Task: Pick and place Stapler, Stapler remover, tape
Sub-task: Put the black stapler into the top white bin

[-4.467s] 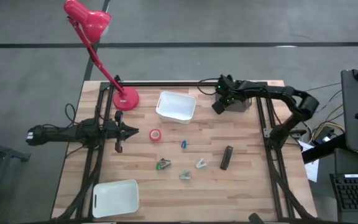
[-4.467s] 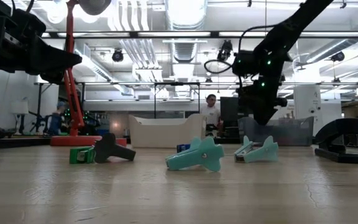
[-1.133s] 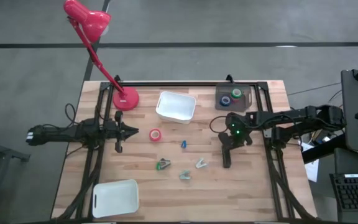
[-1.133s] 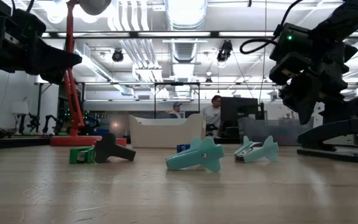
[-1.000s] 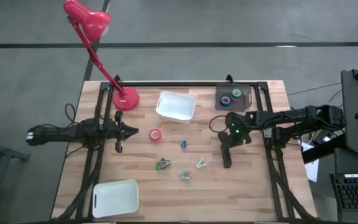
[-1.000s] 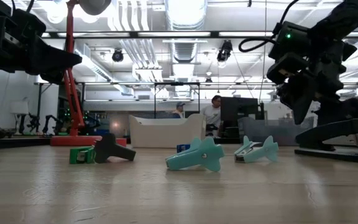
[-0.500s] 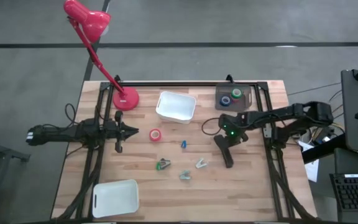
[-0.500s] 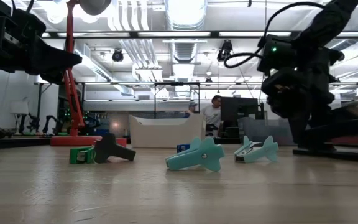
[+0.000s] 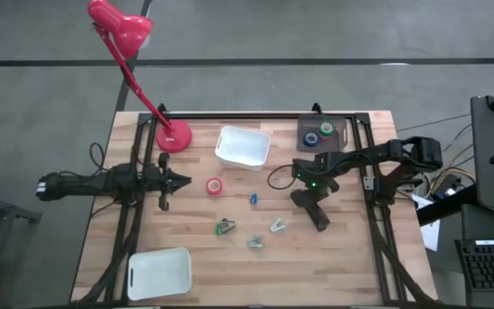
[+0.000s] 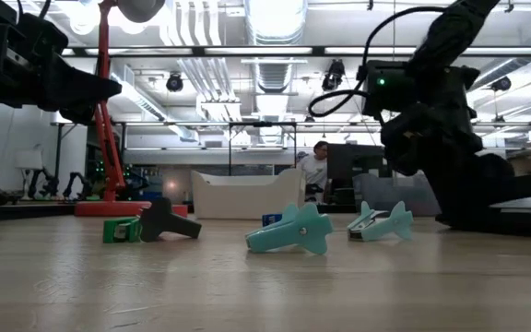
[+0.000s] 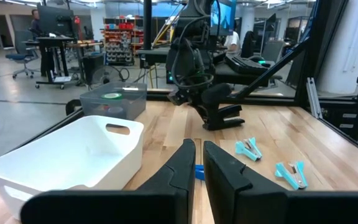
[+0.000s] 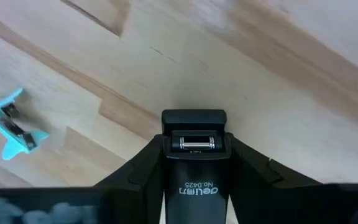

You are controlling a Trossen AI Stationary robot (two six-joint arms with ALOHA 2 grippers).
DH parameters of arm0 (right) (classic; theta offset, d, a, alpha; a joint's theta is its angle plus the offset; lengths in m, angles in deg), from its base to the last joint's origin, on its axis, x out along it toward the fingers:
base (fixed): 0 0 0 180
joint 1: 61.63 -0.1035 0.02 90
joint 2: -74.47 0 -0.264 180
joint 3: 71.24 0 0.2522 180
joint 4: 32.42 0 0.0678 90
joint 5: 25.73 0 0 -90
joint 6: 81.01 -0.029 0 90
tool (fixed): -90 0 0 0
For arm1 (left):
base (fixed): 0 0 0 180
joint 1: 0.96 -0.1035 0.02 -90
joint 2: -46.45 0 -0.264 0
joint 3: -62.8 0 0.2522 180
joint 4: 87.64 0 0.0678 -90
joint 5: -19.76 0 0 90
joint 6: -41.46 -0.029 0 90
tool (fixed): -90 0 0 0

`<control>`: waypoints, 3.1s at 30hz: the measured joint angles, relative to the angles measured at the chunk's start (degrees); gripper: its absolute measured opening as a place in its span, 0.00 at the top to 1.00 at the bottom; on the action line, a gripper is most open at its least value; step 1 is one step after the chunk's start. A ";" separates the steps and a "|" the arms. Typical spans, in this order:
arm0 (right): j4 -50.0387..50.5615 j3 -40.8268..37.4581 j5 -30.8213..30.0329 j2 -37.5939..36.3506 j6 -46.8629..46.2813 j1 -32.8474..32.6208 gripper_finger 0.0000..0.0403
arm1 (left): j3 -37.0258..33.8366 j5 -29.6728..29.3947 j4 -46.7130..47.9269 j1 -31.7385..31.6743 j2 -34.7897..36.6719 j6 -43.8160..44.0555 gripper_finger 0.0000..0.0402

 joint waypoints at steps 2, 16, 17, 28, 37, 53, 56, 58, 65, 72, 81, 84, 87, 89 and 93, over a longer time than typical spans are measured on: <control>0.47 0.85 -0.39 0.59 0.85 -0.20 0.70 | 0.00 0.02 0.00 0.02 0.00 0.02 0.91; -0.06 13.40 -8.24 0.48 9.70 -0.05 0.68 | 0.00 0.01 -0.02 0.00 0.00 0.02 0.91; -0.08 14.86 -9.80 0.48 10.96 -0.03 0.69 | 0.00 0.02 -0.02 0.00 0.00 0.00 0.91; -2.29 30.03 -25.56 1.63 25.43 0.68 0.67 | 0.00 0.01 -0.02 0.02 0.00 0.00 0.91; -9.09 38.94 -26.81 8.27 34.21 3.70 0.68 | 0.00 -0.01 0.00 0.01 -0.03 0.02 0.91; -2.22 58.79 -33.23 28.56 49.66 7.08 0.67 | 0.00 0.00 0.01 0.02 -0.09 0.02 0.91; 2.16 62.73 -33.63 32.16 50.30 7.71 0.67 | 0.00 0.01 0.00 0.02 -0.07 0.02 0.91; 4.56 65.02 -33.80 34.71 50.42 7.92 0.67 | 0.00 0.02 0.00 0.00 -0.11 0.02 0.91; 12.28 72.95 -33.78 41.74 51.43 8.24 0.66 | 0.00 0.00 0.02 0.00 -0.29 0.02 0.91; 17.17 77.17 -33.78 45.76 51.86 8.56 0.64 | 0.00 0.00 0.02 0.02 -0.33 0.02 0.91; 18.34 77.31 -33.67 47.64 53.19 8.73 0.64 | 0.00 0.00 0.02 0.02 -0.33 0.02 0.91; 18.34 77.06 -33.64 47.64 53.07 8.78 0.64 | 0.00 0.00 0.02 0.02 -0.33 0.02 0.91; 18.09 77.06 -33.58 47.64 53.63 8.78 0.64 | 0.00 0.00 0.00 0.02 -0.33 0.02 0.91; 18.07 77.03 -33.58 47.64 53.77 8.78 0.64 | 0.00 0.00 0.00 0.02 -0.33 0.02 0.91; 18.01 77.02 -33.56 47.64 53.79 8.78 0.64 | 0.00 0.00 0.00 0.02 -0.33 0.02 0.91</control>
